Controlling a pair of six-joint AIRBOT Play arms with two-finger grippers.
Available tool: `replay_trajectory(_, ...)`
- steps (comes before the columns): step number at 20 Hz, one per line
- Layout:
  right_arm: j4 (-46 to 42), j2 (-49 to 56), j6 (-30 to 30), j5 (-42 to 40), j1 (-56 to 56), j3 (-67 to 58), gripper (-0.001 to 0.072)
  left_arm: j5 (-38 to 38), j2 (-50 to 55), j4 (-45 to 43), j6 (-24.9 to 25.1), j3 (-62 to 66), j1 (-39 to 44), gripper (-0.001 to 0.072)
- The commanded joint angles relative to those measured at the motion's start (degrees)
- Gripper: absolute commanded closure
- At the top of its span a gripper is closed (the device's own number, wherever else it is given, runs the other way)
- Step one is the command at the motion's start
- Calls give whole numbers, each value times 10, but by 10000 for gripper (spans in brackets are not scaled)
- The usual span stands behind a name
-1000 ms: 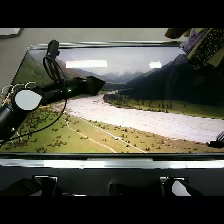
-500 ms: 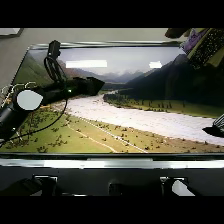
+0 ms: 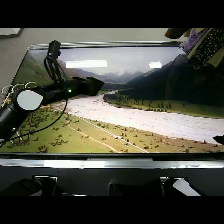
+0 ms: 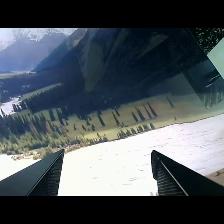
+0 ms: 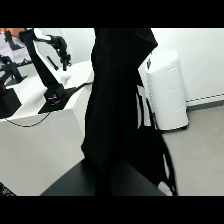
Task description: Fold the clothes and pants, and hang the long-sleeved shirts on hangers.
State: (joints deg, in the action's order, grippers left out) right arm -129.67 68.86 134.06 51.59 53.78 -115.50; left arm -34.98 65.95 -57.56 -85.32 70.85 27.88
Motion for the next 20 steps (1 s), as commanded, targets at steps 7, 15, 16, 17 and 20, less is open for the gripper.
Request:
replay_trajectory(7,63,-8,-19,15,30,0,376,0,0,0,0,0,0,111)
replay_trajectory(15,79,-147,-36,-92,28,0,56,1,0,-1,-2,0,-1,92)
replay_trajectory(16,120,-149,-37,-142,28,0,56,3,0,-1,-2,0,-1,92)
replay_trajectory(17,195,-145,-52,-195,28,0,56,7,0,-1,-2,0,-1,92)
replay_trajectory(20,541,-98,-301,-236,12,0,57,15,-2,0,-2,0,-12,92)
